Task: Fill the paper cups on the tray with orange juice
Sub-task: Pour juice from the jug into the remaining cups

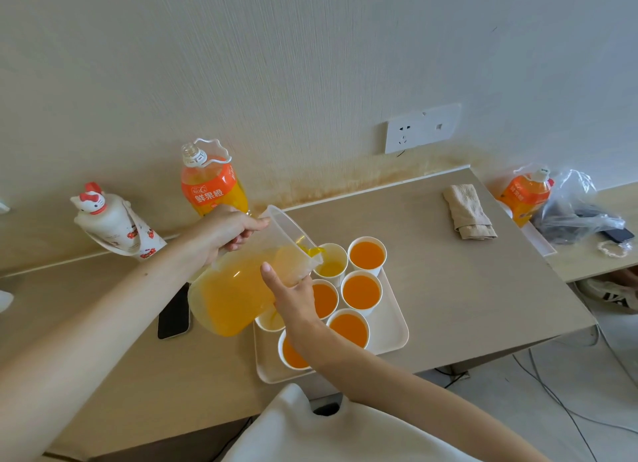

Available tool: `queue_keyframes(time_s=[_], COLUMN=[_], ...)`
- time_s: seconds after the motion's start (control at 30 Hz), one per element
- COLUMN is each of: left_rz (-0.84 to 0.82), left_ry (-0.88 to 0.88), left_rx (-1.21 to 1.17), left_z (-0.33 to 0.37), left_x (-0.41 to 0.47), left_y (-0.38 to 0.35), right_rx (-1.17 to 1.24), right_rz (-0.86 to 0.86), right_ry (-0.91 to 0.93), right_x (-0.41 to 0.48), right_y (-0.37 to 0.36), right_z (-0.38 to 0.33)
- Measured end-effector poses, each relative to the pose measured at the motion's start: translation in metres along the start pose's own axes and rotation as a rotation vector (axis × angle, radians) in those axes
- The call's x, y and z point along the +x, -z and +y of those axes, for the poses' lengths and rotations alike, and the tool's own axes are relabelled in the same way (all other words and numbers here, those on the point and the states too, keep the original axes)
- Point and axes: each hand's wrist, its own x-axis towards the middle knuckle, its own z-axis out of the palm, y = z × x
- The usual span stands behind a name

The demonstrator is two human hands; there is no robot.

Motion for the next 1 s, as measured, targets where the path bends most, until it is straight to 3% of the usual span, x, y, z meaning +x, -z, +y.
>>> queue_keyframes(time_s=[1.0], left_rz=[0.009], left_ry=[-0.007], left_rx=[0.019], left_z=[0.0058], left_x=[-0.009], left_y=[-0.0016], right_rx=[0.079], right_rz=[-0.027], right_ry=[0.055], right_x=[-0.0035], right_y=[-0.001], right_z=[-0.0019])
